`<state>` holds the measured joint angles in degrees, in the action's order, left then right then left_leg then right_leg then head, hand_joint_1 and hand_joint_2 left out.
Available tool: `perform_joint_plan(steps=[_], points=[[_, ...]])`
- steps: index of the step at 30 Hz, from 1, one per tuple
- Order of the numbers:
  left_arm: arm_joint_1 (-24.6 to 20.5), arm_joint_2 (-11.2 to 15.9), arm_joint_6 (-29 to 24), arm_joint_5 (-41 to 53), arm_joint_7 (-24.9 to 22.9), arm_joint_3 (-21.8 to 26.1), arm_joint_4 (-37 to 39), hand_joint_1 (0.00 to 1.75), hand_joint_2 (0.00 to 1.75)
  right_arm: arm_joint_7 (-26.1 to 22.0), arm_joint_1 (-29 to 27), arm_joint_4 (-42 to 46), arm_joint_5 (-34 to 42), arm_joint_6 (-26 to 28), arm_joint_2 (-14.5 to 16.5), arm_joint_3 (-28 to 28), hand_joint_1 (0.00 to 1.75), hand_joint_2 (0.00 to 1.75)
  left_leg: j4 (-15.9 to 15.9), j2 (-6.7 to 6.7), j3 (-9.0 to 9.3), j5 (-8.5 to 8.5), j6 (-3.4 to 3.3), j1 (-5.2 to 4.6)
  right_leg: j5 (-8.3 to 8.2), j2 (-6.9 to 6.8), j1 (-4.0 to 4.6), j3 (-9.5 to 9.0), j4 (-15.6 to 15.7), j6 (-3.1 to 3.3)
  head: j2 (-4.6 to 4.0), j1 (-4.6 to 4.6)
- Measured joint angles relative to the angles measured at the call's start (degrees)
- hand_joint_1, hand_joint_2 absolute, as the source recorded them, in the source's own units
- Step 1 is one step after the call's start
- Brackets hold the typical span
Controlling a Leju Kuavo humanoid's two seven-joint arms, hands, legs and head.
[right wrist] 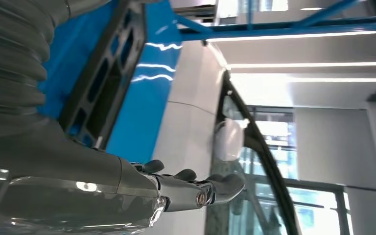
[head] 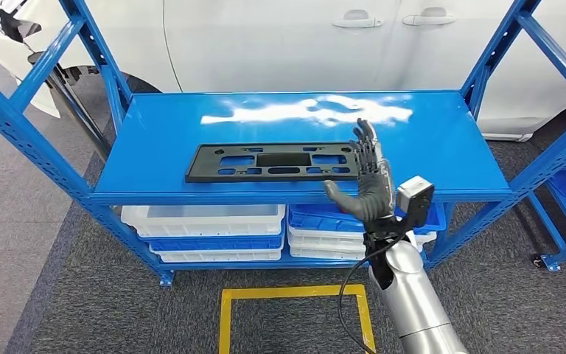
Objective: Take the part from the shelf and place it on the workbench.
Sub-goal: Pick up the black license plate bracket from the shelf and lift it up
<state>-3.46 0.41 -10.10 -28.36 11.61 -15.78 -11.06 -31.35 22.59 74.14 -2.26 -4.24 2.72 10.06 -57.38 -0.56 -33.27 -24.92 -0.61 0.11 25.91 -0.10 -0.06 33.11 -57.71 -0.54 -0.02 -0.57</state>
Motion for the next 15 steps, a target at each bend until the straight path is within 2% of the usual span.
perform_joint_plan(steps=[2, 4, 5, 6, 8, 9, 10, 13, 15], points=[[0.01, -0.02, 0.0, 0.11, 0.0, -0.04, 0.0, 0.0, 0.0, 0.54, 0.33, -0.93, -1.74, 1.57, 0.22, 1.34, 0.0, 1.75, -0.53, 0.04, -0.2, -0.47, 0.42, 0.08, -0.18, -0.04, -0.08, -0.15, 0.31, 0.52, 0.0, 0.0], [0.05, -0.08, 0.0, 0.33, -0.03, -0.13, 0.0, 0.0, 0.0, 2.06, 1.07, -3.65, -6.83, 5.82, 0.85, 4.93, 0.0, 1.75, -8.58, 0.12, -4.06, -4.04, 1.2, 0.3, -0.4, -0.13, -0.23, -0.42, 0.76, 1.35, 0.0, 0.0], [0.1, -0.11, 0.0, 0.45, -0.07, -0.16, 0.01, 0.0, 0.0, 2.98, 1.44, -5.26, -9.9, 8.32, 1.21, 6.98, 0.0, 1.75, -11.87, 0.17, -5.71, -5.07, 1.5, 0.41, -0.44, -0.17, -0.32, -0.56, 0.9, 1.66, 0.0, 0.0], [0.12, -0.12, 0.0, 0.53, -0.11, -0.19, 0.01, 0.0, 0.0, 3.8, 1.68, -6.65, -12.54, 10.37, 1.44, 8.67, 0.0, 1.75, -13.08, 0.18, -6.42, -4.88, 1.62, 0.52, -0.32, -0.16, -0.27, -0.6, 0.79, 1.68, 0.0, 0.0], [0.08, -0.11, 0.0, 0.69, -0.16, -0.23, 0.01, 0.0, 0.0, 4.9, 2.24, -8.47, -16.08, 13.11, 1.74, 10.69, 0.0, 1.75, -5.72, 0.2, -2.95, -1.15, 1.39, 0.49, -0.01, -0.08, -0.15, -0.69, 0.5, 1.35, 0.0, 0.0], [0.01, -0.1, 0.0, 0.76, -0.18, -0.28, 0.01, 0.0, 0.0, 5.35, 2.62, -9.21, -17.49, 14.18, 1.86, 11.45, 0.0, 1.75, -2.58, 0.18, -1.43, -0.12, 1.16, 0.43, 0.1, -0.04, -0.04, -0.66, 0.37, 1.1, 0.0, 0.0], [-0.04, -0.11, 0.0, 0.84, -0.21, -0.37, 0.02, 0.0, 0.0, 5.84, 2.97, -10.02, -19.12, 15.33, 1.95, 12.3, 0.0, 1.75, -0.85, 0.16, -0.61, 0.21, 0.93, 0.36, 0.17, 0.0, 0.07, -0.6, 0.28, 0.84, 0.0, 0.0], [0.0, -0.14, 0.01, 0.95, -0.34, -0.72, 0.02, 0.0, 0.0, 7.37, 3.49, -12.25, -24.08, 18.72, 2.27, 14.8, 0.0, 1.75, -0.17, 0.08, -0.42, 0.19, 0.02, 0.33, 0.32, 0.03, 0.0, -0.51, 0.18, -0.12, 0.0, 0.0], [-0.03, -0.15, 0.05, 1.05, -0.4, -0.96, 0.02, 0.0, 0.0, 8.37, 3.93, -13.67, -27.12, 20.82, 2.46, 16.22, 0.0, 1.75, 0.16, 0.12, -0.34, 0.42, -0.63, 0.46, 2.04, 0.05, -0.17, 0.56, -2.25, -0.78, 0.0, 0.0]])
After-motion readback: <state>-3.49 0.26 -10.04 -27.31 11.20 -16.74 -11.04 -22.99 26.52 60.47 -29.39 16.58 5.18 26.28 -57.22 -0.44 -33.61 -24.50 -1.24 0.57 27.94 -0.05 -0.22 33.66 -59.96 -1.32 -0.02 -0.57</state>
